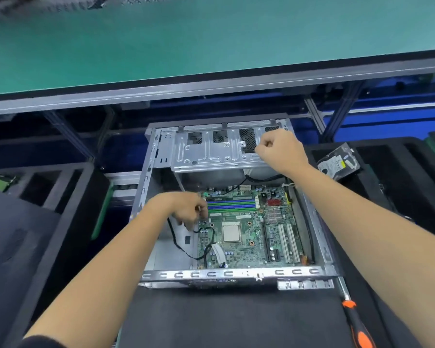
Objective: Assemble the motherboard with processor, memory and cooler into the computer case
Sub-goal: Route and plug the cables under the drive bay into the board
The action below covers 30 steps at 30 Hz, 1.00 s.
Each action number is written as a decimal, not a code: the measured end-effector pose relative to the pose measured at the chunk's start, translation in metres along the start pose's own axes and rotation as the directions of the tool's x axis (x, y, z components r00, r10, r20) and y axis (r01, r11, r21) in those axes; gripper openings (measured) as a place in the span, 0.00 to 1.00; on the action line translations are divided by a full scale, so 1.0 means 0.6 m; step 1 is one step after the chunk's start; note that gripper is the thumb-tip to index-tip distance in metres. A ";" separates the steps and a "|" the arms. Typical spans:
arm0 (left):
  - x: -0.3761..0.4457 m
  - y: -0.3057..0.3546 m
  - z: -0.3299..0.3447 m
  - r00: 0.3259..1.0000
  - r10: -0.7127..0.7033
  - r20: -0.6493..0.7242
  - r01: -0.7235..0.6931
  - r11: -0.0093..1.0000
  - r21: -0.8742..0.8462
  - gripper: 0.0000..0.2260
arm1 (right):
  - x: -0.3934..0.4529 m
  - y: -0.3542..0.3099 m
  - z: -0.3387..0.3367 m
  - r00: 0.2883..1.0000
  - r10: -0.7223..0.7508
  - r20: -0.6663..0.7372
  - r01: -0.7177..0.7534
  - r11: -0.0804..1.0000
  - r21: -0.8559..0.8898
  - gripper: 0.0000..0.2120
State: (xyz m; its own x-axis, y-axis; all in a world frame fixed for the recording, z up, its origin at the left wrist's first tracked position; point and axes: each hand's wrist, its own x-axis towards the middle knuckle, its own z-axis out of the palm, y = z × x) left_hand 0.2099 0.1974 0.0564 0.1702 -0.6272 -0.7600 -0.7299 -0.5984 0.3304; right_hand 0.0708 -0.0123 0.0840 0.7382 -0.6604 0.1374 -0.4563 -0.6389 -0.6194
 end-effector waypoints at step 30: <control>0.025 0.019 0.023 0.869 0.177 -0.462 -0.411 0.777 -0.476 0.09 | 0.008 0.008 0.006 1.000 0.005 -0.023 -0.005 1.000 -0.011 0.10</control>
State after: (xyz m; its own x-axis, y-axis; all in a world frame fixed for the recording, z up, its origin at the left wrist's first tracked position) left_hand 0.1949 0.1881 0.0408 0.3244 -0.8812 -0.3439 -0.3217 -0.4446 0.8359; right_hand 0.0739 -0.0172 0.0790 0.7246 -0.6723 0.1518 -0.4657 -0.6399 -0.6113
